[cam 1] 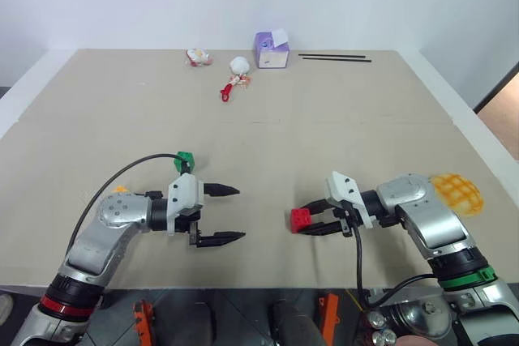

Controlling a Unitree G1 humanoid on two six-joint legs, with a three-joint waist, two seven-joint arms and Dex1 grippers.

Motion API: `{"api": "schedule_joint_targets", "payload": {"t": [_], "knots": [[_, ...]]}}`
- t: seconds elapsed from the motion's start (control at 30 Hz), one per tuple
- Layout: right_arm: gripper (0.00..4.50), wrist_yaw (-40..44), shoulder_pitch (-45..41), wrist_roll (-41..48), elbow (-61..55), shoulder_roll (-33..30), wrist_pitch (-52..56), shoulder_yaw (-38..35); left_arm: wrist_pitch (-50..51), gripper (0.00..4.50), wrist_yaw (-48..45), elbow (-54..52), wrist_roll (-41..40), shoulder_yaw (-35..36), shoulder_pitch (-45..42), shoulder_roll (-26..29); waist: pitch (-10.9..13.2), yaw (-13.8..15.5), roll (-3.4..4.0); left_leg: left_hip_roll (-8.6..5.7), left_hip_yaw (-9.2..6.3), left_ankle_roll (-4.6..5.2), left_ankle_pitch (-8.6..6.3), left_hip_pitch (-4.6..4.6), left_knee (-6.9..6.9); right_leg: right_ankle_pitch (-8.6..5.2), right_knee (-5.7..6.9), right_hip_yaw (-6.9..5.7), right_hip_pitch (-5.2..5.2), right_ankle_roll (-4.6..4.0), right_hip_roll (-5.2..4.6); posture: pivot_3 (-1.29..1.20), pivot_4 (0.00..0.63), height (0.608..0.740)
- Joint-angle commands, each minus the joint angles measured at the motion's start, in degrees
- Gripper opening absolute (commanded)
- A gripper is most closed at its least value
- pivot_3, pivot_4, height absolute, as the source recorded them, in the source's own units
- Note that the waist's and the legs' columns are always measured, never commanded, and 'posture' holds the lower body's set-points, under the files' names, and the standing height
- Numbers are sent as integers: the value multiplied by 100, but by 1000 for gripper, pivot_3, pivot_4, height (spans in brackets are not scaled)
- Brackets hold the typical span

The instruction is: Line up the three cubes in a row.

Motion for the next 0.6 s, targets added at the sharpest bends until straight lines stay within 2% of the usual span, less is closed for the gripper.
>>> {"api": "schedule_joint_targets", "payload": {"t": [0.03,0.1,0.17,0.37,0.4,0.53,0.6], "knots": [[1267,-86,-34,-30,-53,-46,-120,34,-88,4500,32,-205,-54,46,-54,-59,0,0,0,0,0,0,0,0,-1,0,0,0,0,0,0,0,150,740],[1267,-94,-44,-28,-24,-45,-136,43,-82,4500,69,-199,-45,57,-67,-89,0,0,0,0,0,0,0,0,-1,0,0,0,0,0,0,0,150,740],[2290,-88,-49,0,-9,-41,-137,43,-67,4500,113,-198,-30,78,-74,-117,0,0,0,0,0,0,0,0,0,0,0,0,0,0,1,0,150,740],[4297,24,-130,429,-288,-85,266,-74,99,4500,691,-285,17,316,-5,-193,0,1,-1,-1,0,0,0,0,3,2,2,1,2,1,0,0,150,740],[4492,16,-202,638,-398,-64,459,-179,194,4500,960,-340,-2,450,29,-239,0,1,-1,-1,0,0,0,0,2,1,2,1,2,1,-1,0,150,740],[4492,-101,-481,1365,-716,38,1105,-544,628,4500,1803,-577,-119,861,163,-434,1,-3,-1,1,-2,0,0,0,1,3,4,0,-1,4,1,0,150,740],[4492,-353,-754,1642,-808,202,1311,-735,810,4500,2629,-707,29,1142,231,-741,1,-2,-1,1,-5,0,0,0,2,11,4,-2,2,18,1,0,150,740]]}}
